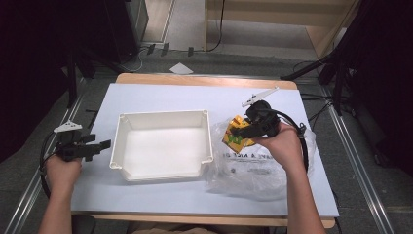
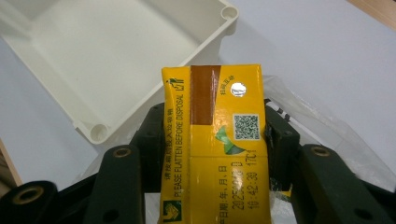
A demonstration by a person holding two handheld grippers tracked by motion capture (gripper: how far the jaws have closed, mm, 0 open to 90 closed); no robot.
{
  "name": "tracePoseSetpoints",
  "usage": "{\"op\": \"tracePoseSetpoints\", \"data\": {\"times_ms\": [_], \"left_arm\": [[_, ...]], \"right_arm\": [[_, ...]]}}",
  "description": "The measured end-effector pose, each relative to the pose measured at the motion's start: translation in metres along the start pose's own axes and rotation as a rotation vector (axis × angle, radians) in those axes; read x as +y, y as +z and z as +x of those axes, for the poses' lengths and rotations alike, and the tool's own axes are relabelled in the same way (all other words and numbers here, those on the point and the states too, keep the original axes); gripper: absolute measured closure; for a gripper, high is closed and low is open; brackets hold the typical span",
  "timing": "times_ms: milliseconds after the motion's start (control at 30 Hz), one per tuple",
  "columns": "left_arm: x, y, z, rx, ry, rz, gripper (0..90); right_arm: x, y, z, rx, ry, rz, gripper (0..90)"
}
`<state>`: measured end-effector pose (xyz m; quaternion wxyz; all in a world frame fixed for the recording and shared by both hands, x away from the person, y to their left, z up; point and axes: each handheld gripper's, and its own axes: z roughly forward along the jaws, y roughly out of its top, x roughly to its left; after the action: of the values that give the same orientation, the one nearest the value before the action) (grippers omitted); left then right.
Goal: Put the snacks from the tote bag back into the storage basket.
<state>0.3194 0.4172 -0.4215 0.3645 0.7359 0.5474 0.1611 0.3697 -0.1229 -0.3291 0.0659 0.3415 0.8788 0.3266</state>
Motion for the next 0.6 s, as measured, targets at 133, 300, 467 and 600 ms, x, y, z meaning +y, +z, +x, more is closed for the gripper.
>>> {"op": "tracePoseSetpoints", "data": {"times_ms": [133,300,467,600], "left_arm": [[0.001,0.0,0.0,-0.007,-0.007,-0.005,25.2],[0.002,-0.004,0.0,0.006,-0.009,-0.018,25.2],[0.004,0.001,0.002,-0.014,-0.022,-0.012,25.2],[0.005,0.001,0.001,-0.021,-0.023,-0.02,25.2]], "right_arm": [[0.003,-0.005,0.005,-0.004,-0.003,0.021,54.1],[0.004,-0.011,0.007,-0.001,0.0,0.015,54.1],[0.008,-0.018,0.009,-0.019,-0.009,0.002,54.2],[0.014,-0.016,0.015,-0.003,-0.013,0.006,54.2]]}}
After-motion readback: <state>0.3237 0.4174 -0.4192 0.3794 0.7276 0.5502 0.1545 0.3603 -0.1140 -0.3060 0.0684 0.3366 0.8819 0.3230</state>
